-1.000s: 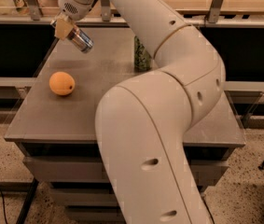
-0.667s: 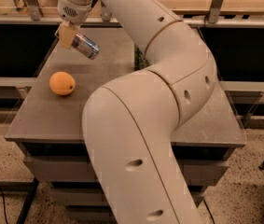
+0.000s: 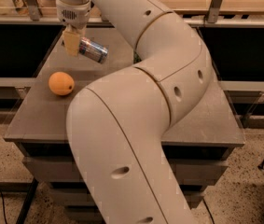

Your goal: Knock redbull can over

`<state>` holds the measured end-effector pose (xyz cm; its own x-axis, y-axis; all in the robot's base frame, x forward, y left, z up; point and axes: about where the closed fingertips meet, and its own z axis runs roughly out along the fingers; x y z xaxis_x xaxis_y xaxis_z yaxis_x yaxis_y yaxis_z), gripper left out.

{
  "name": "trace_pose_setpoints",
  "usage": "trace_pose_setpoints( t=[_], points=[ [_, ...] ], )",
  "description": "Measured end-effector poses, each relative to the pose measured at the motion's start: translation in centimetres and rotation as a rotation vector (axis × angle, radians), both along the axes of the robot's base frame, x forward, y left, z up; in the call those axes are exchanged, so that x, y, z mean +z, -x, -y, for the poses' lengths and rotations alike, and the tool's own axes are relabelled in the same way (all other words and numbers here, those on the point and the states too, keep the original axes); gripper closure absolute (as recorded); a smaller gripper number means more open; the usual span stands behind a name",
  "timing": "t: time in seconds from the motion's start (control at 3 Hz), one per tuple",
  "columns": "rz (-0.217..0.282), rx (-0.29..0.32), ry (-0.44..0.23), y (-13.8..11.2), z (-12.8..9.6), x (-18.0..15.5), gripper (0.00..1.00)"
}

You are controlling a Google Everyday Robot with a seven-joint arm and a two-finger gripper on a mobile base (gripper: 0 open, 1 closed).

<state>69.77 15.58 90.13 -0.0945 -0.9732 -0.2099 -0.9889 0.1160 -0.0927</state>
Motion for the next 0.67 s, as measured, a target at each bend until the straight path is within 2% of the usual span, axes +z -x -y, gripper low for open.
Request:
trace_pose_setpoints(
  t=[0.33,0.67],
  points=[
    [0.007,-0.009,0.036,0.22,0.12,-0.20,0.59],
    [0.022,-0.009,0.021,-0.32,-0.38,-0.43,0.36]
  ],
)
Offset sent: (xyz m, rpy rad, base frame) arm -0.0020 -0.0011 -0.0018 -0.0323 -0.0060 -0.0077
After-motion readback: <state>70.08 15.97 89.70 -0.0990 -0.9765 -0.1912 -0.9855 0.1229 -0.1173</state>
